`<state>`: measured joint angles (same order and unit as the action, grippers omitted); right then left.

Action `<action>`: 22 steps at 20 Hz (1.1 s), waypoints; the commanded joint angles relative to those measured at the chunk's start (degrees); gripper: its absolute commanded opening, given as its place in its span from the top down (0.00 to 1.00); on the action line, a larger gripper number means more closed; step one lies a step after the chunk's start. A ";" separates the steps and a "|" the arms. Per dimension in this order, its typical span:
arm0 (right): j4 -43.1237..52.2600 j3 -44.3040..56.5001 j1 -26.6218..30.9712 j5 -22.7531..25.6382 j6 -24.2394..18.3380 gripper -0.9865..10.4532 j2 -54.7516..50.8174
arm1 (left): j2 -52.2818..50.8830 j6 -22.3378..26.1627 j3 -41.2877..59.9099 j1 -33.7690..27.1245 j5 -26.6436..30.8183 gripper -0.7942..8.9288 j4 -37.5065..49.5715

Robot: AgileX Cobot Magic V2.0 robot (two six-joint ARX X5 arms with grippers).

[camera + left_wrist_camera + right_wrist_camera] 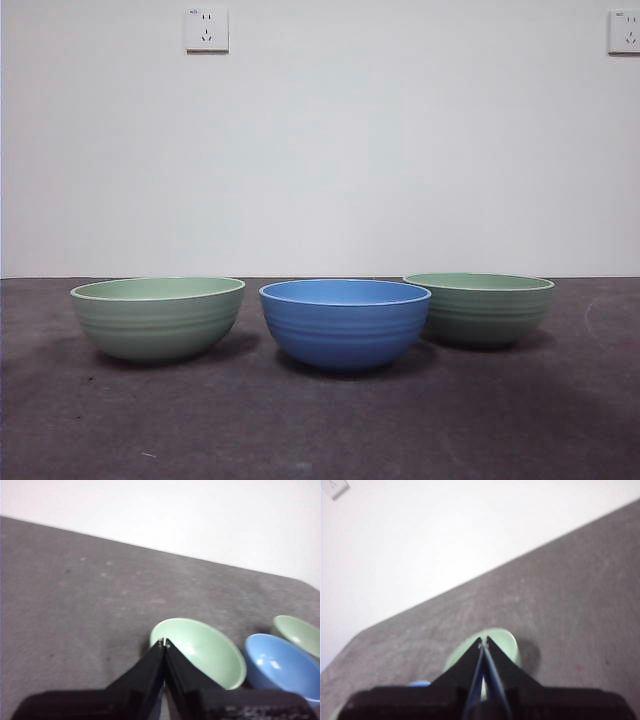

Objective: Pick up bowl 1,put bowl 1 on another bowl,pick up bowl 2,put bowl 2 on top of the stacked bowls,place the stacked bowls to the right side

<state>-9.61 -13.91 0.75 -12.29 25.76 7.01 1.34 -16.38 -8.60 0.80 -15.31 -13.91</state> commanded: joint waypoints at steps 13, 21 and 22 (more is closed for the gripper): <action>-30.91 -32.24 -0.26 -20.98 -21.11 0.92 30.03 | 19.08 8.83 -22.51 -0.13 -16.00 0.93 -16.72; -50.53 -44.50 -3.69 -21.86 -32.96 0.92 40.81 | 31.85 21.53 -34.82 0.11 -21.20 0.93 -33.73; -51.47 -44.92 -4.24 -21.86 -33.46 0.92 41.31 | 33.18 22.84 -36.24 0.31 -21.18 0.93 -36.04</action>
<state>-60.58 -58.59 -3.22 -33.93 -4.51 48.31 34.02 1.89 -44.18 0.89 -36.18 -48.66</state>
